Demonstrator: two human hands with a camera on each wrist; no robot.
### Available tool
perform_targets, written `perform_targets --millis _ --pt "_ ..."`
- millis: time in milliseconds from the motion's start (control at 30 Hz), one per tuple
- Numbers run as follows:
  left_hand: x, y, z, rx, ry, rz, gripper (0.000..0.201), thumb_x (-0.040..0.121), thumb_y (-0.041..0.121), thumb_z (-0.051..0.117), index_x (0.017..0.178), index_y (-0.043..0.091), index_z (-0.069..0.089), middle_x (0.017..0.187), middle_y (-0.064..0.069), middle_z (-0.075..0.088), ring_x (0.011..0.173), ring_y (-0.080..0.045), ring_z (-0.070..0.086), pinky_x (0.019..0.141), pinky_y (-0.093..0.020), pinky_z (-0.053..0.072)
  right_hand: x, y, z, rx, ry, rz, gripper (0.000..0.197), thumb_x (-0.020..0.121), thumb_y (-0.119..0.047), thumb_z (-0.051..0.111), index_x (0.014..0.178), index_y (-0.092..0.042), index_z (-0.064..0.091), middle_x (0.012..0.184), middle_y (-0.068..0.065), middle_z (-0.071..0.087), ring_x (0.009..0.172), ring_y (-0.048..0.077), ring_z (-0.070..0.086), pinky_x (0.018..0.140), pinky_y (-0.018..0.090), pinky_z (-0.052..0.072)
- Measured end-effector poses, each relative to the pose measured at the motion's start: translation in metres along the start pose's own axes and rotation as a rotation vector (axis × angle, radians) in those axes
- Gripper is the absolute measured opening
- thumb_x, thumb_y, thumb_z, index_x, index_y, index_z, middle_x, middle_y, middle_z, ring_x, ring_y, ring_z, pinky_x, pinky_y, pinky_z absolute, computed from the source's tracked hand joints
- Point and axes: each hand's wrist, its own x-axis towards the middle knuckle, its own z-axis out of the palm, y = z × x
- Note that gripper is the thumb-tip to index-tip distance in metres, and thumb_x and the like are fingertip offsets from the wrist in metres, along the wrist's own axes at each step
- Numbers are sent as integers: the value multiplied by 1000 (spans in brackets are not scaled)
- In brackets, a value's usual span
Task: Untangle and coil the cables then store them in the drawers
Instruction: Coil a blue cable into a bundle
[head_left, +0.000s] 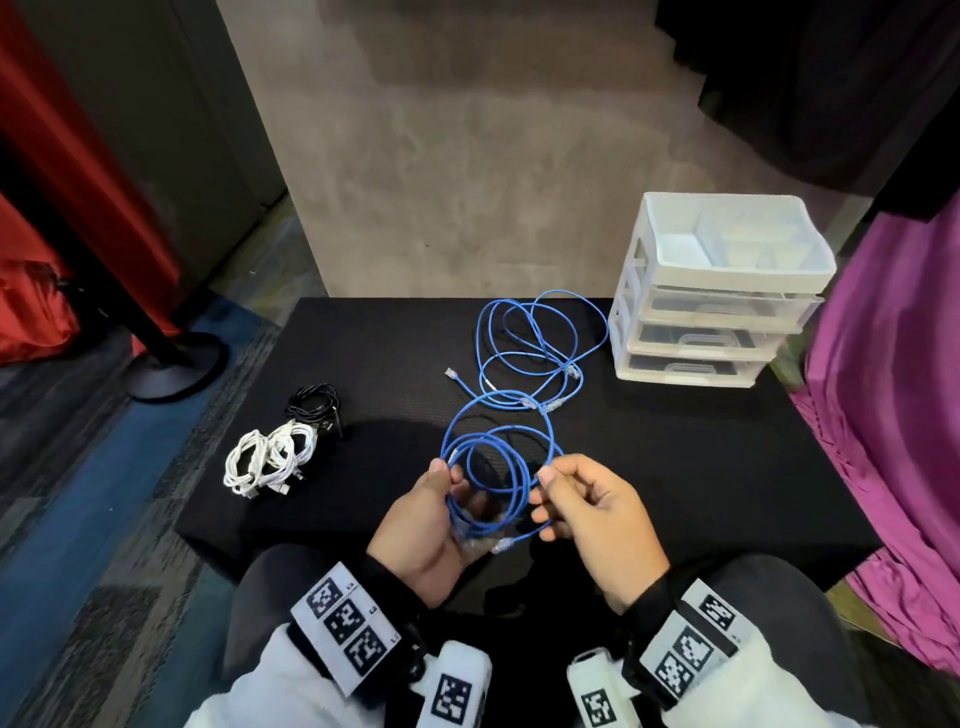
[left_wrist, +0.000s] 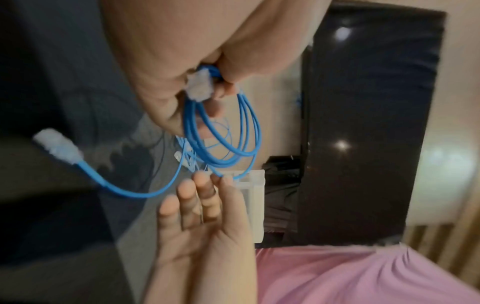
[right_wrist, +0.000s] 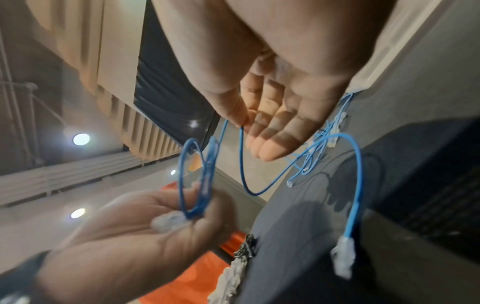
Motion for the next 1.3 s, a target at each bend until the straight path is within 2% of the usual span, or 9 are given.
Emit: perform_targets --millis 133,333,467,567,767,867,967,1100,1300 --pt "6 0 3 -178 46 -84 39 111 35 33 80 16 48 83 -15 67 79 -29 68 68 -47 62 -6 8 5 -46 -34 -23 16 100 -10 62 87 -3 68 70 7 64 65 16 56 57 24 49" --pt "12 -1 -4 274 96 334 35 111 32 35 86 15 53 69 0 42 47 -6 32 47 -21 34 -5 1 -17 -391 -288 -146 12 97 -12 67 88 -15 75 79 8 71 74 13 60 75 39 50" --pt "3 8 -14 783 -213 635 34 103 42 40 80 22 56 68 10 44 51 -2 34 48 -16 31 16 -26 -34 -669 74 -511 27 95 -15 69 115 -34 69 113 -12 64 107 13 62 92 30 50" --pt "-9 16 -13 986 -406 659 28 104 36 41 87 20 57 62 18 45 53 2 39 51 -11 33 23 -46 -33 -726 -241 -372 42 97 -24 68 136 -40 60 127 -15 64 123 6 57 102 27 46" --pt "-18 23 -6 1129 -469 767 23 106 27 44 127 33 54 90 6 65 74 -14 56 76 -29 51 22 -62 -18 -642 -418 -218 20 103 -24 60 87 -19 70 60 -8 58 57 8 52 60 26 46" --pt "-14 21 -12 1112 -426 728 23 108 26 44 127 35 50 77 8 56 62 -9 46 62 -22 42 28 -62 -12 -576 -314 -256 21 102 -20 60 85 -13 70 50 -14 46 45 2 41 52 17 36" --pt "-9 22 -21 1196 -350 732 12 107 33 45 108 26 54 68 10 48 59 -4 41 61 -24 38 39 -67 -15 -288 -145 -168 25 102 -18 59 81 -11 70 50 -9 30 43 12 22 48 30 16" --pt "-3 20 -35 1224 -264 757 33 107 35 43 80 16 48 64 10 43 58 -3 40 58 -26 38 42 -75 -22 -232 -79 -149 27 104 -16 57 82 -10 71 51 -4 32 44 15 24 46 25 21" --pt "-2 16 -33 1187 -114 864 29 107 33 43 82 21 50 65 12 48 59 -4 43 59 -21 38 14 -62 -16 -388 -474 -4 16 97 -32 68 108 -21 72 85 17 68 54 16 53 44 25 45"
